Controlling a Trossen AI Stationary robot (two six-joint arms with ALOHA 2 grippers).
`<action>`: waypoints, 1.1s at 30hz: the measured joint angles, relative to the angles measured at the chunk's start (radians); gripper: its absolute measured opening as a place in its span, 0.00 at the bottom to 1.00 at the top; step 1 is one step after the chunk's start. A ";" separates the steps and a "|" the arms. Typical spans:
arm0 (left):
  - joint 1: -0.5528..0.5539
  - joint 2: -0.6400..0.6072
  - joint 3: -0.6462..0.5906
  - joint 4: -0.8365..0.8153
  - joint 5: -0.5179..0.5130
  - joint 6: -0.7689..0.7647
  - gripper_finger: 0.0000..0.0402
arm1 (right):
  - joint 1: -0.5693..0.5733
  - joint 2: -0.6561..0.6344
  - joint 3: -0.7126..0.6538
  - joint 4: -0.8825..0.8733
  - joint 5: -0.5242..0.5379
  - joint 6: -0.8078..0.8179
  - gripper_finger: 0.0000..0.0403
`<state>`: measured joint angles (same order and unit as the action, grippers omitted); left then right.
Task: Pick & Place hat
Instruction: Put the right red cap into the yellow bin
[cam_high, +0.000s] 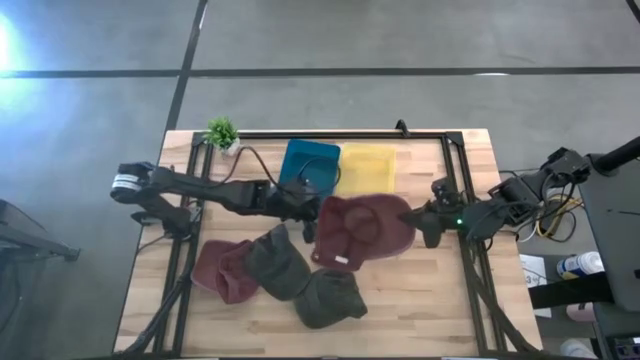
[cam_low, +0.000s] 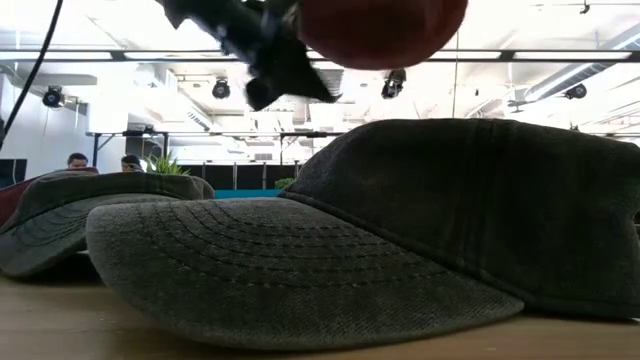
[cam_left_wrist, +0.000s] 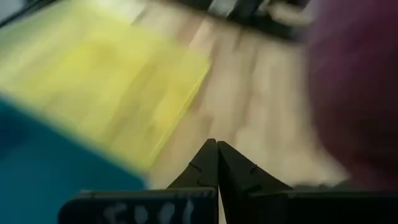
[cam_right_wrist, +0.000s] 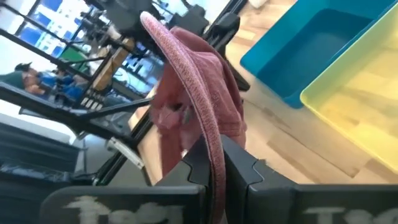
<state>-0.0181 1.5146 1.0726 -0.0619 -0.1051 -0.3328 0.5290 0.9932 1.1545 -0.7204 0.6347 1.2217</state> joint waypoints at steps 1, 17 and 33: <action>-0.001 0.014 0.016 0.012 0.006 0.003 0.00 | -0.001 0.005 0.000 0.004 0.001 0.000 0.03; -0.002 0.067 0.207 0.191 0.031 0.094 0.00 | -0.021 0.139 0.000 0.167 0.133 0.025 0.03; -0.094 0.051 0.234 -0.085 -0.308 -0.111 0.00 | -0.042 0.239 -0.001 0.158 0.317 0.111 0.03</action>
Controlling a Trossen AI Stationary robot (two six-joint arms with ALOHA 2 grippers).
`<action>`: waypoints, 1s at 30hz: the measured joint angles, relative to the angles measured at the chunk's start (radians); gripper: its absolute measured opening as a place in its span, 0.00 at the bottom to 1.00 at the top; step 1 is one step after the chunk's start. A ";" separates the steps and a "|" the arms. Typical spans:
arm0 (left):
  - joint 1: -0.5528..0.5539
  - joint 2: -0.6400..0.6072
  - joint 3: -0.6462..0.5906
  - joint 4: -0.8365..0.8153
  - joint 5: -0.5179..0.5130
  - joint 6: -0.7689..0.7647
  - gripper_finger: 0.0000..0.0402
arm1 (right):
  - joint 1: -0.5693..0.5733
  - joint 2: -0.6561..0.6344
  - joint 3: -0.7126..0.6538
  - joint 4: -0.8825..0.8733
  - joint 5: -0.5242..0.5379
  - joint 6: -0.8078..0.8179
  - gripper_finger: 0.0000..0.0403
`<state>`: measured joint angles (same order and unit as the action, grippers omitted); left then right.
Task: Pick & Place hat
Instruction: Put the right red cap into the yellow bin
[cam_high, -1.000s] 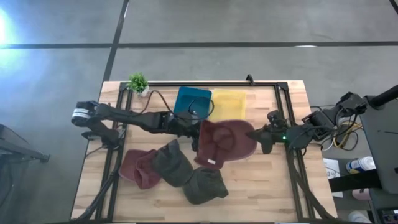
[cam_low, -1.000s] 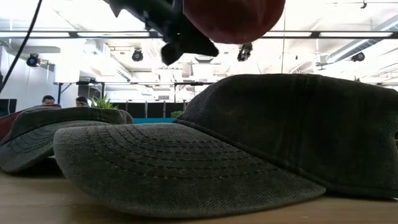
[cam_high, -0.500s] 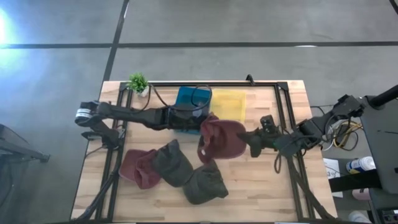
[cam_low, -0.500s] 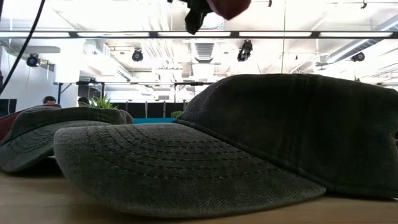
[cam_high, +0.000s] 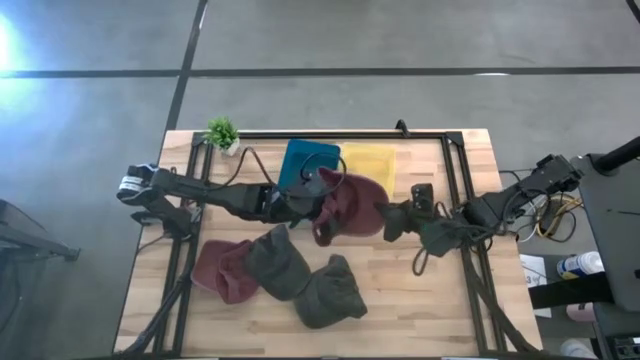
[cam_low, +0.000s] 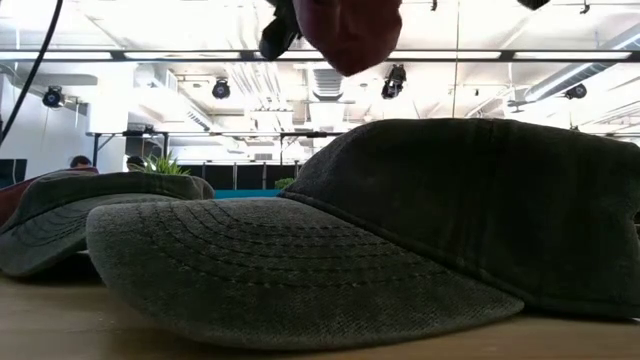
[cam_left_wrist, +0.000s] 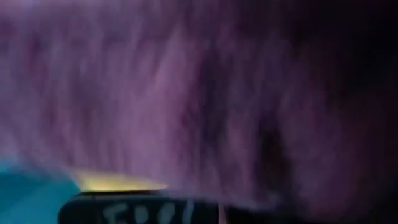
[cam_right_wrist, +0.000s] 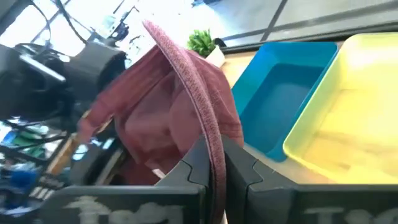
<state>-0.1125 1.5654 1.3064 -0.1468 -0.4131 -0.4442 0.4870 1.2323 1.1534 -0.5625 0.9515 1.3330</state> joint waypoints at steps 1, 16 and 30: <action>-0.005 0.000 0.000 0.002 -0.002 0.000 0.00 | 0.000 0.009 0.000 0.017 0.006 -0.024 0.03; -0.017 -0.076 0.005 -0.628 -0.270 -0.062 0.00 | 0.043 -0.039 0.004 -0.156 0.001 -0.121 0.03; -0.089 -0.124 -0.001 -0.103 0.052 -0.172 0.00 | 0.129 -0.046 0.005 -0.244 0.217 -0.698 0.03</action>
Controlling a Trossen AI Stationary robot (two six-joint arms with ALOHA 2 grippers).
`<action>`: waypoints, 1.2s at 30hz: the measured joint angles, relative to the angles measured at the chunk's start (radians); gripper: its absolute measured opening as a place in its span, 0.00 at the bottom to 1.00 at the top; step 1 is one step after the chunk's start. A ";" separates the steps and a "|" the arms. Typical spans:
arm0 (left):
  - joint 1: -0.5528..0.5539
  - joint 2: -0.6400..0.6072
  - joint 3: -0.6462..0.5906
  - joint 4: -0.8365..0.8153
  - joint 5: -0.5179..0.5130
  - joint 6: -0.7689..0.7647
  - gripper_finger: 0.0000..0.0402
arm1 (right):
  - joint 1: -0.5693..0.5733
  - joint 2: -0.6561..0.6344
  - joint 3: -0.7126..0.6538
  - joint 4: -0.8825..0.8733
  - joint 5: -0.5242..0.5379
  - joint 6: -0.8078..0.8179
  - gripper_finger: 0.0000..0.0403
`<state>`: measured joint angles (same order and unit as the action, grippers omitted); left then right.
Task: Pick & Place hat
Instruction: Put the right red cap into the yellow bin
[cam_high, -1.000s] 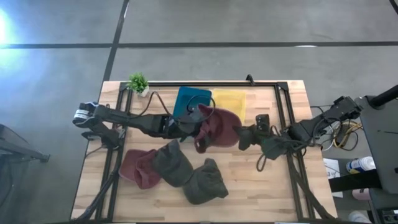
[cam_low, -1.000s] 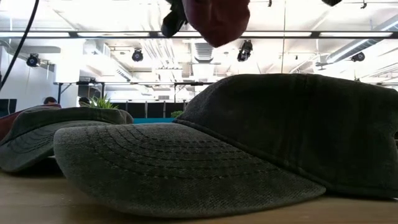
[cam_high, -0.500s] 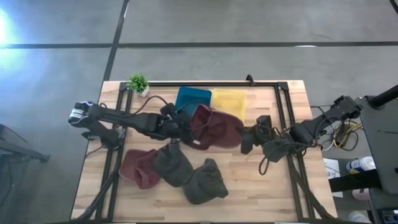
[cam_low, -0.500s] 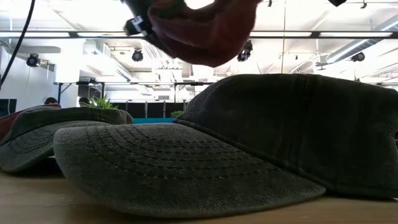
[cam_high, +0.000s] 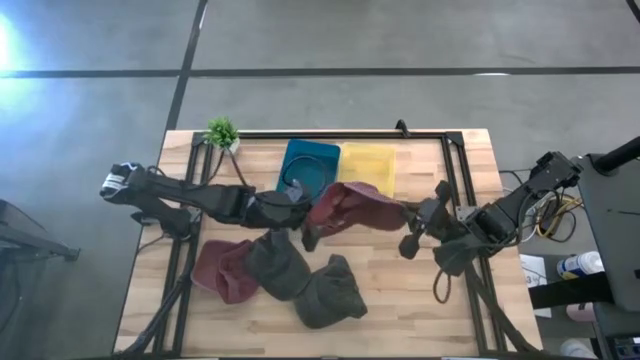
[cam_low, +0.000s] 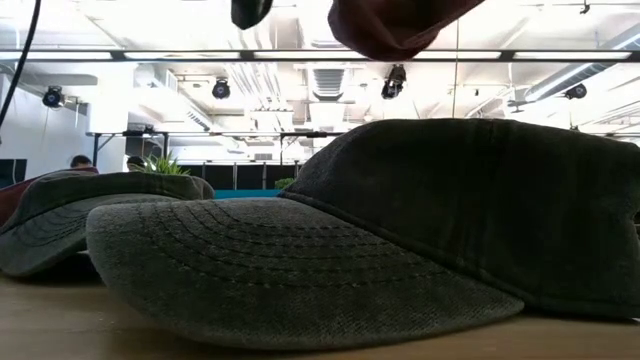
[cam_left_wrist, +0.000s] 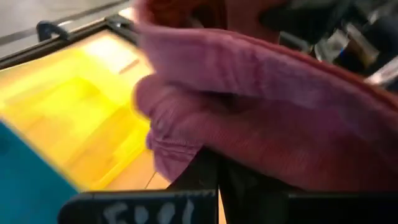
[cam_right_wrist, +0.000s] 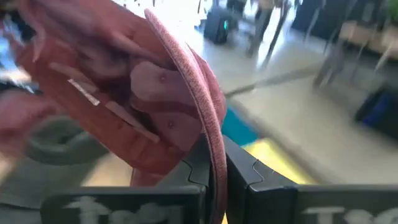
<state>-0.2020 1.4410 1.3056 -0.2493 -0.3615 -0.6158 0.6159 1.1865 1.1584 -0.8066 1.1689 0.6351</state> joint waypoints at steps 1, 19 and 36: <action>0.000 0.003 0.000 0.000 -0.003 -0.015 0.00 | 0.000 0.001 0.000 0.024 0.017 -0.081 0.03; -0.020 -0.020 0.019 -0.503 -0.792 -0.067 0.00 | 0.009 -0.073 0.116 0.018 -0.082 -0.098 0.03; 0.048 -0.020 -0.002 -0.040 -0.303 0.149 0.15 | 0.043 -0.102 0.102 -0.009 -0.235 -0.035 0.03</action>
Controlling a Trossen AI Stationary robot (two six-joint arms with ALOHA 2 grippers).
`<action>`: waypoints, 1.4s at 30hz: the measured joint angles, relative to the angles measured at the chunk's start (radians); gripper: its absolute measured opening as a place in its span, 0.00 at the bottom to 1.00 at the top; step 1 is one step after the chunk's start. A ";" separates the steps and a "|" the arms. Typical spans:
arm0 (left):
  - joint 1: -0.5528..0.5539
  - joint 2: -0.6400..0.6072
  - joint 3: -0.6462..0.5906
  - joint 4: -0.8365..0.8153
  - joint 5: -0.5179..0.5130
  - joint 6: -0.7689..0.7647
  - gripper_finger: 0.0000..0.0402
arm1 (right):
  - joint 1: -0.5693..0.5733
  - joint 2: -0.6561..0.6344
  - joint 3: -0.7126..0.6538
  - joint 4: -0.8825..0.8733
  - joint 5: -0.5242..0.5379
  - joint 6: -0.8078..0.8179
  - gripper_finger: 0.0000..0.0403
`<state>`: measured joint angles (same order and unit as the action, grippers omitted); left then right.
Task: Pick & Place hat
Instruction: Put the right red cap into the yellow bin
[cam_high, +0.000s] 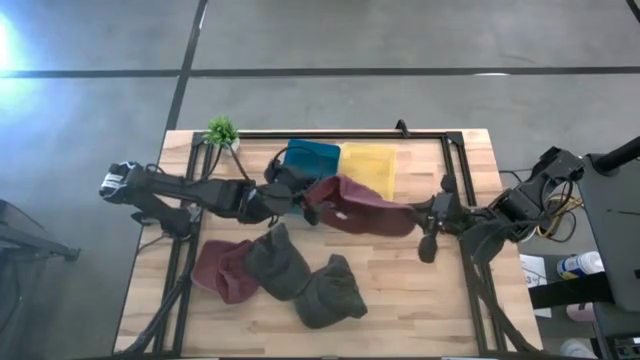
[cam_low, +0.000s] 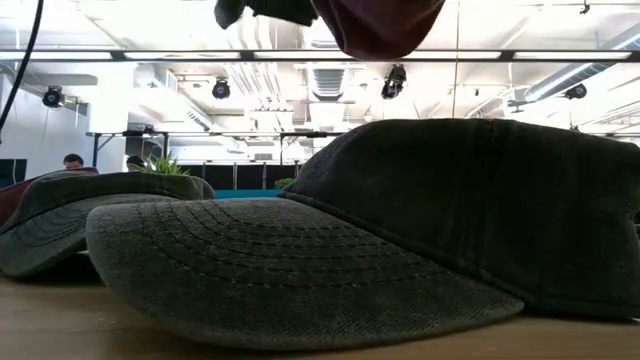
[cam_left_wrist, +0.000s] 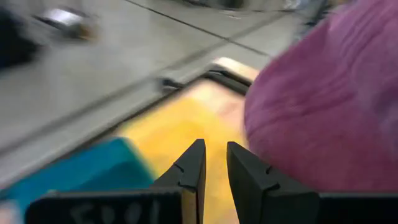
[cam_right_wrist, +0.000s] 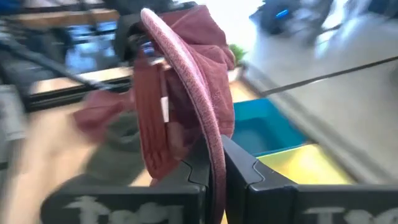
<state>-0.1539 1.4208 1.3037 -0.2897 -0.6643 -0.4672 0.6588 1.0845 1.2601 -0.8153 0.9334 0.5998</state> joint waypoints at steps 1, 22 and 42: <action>0.002 0.000 0.000 0.037 0.056 0.023 0.15 | 0.002 -0.012 0.002 0.002 -0.034 0.014 0.03; 0.046 0.020 -0.001 0.262 0.204 0.038 0.15 | 0.034 -0.204 -0.069 0.003 -0.058 0.245 0.12; 0.011 0.082 0.062 -0.182 -0.292 0.139 0.15 | 0.002 -0.106 -0.050 0.024 -0.033 0.357 0.28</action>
<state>-0.1433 1.5025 1.3654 -0.4712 -0.9567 -0.3283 0.6609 0.9786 1.2102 -0.7911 0.9009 0.9570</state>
